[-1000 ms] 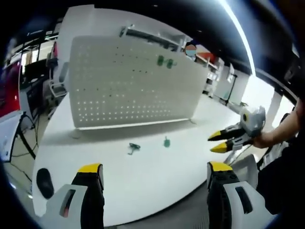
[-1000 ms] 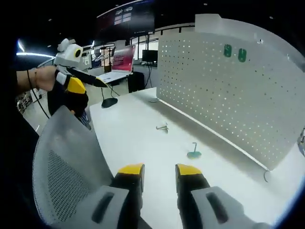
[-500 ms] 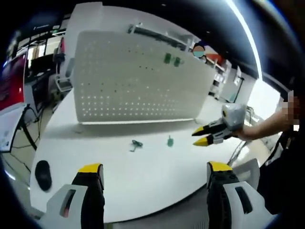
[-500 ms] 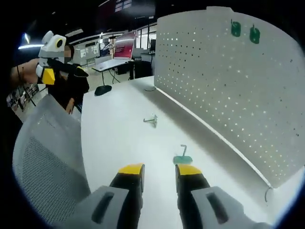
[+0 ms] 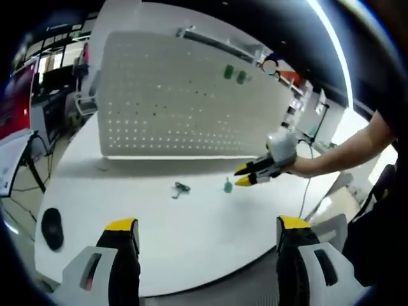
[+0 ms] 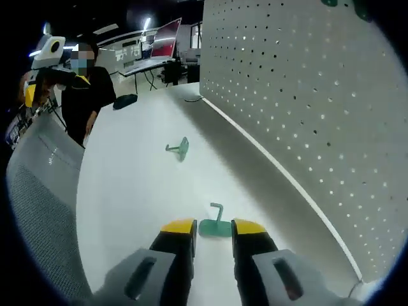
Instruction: Insert the hook assembly into the mounting plate slot until the hook locks in place.
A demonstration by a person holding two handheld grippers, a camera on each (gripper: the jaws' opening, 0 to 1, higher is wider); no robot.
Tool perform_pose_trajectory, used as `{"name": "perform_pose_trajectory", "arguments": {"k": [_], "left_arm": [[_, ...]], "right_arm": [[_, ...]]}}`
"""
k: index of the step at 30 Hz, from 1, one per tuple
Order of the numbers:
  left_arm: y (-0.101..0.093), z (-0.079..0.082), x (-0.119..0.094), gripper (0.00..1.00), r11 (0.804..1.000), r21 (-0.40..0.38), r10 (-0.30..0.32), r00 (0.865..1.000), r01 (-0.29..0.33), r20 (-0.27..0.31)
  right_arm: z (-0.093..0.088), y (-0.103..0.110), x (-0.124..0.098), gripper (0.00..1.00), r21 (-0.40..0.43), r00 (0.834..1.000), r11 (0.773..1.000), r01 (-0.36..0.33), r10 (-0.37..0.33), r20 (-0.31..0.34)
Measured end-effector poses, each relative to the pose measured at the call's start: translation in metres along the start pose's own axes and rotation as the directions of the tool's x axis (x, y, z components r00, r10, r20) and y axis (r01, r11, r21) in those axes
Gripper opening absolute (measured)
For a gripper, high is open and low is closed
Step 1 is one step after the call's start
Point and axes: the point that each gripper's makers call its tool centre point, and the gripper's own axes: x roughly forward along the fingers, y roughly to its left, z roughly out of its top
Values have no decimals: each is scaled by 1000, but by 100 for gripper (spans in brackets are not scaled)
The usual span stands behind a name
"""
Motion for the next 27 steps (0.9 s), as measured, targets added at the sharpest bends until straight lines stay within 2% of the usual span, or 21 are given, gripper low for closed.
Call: {"name": "perform_pose_trajectory", "arguments": {"k": [4,7,13,15,20,23,27], "left_arm": [[0,-1,2,90,1000,-15,-2,1000,2,1],[1,-3,3,90,1000,-21,-2,1000,2,-6],[5,-4,3,89,1000,-27,5,1000,-5,-10],[6,-4,3,89,1000,-27,5,1000,-6,-10],[9,0,3,89,1000,-23,8,1000,-8,-6],[10,4,3,90,1000,-22,9,1000,-9,1],[12,5,2,89,1000,-17,10,1000,-10,0]], "right_arm": [[3,-4,14,18,10,999,999,-41,42,-19],[5,-4,20,15,-48,998,997,-60,59,-28],[12,-3,27,7,-87,995,991,-101,99,-31],[13,-2,28,3,-82,992,989,-120,118,-34],[13,3,28,1,-36,989,989,-141,140,-42],[13,5,26,1,6,990,990,-138,139,-39],[14,4,22,0,12,993,994,-112,112,-28]]}}
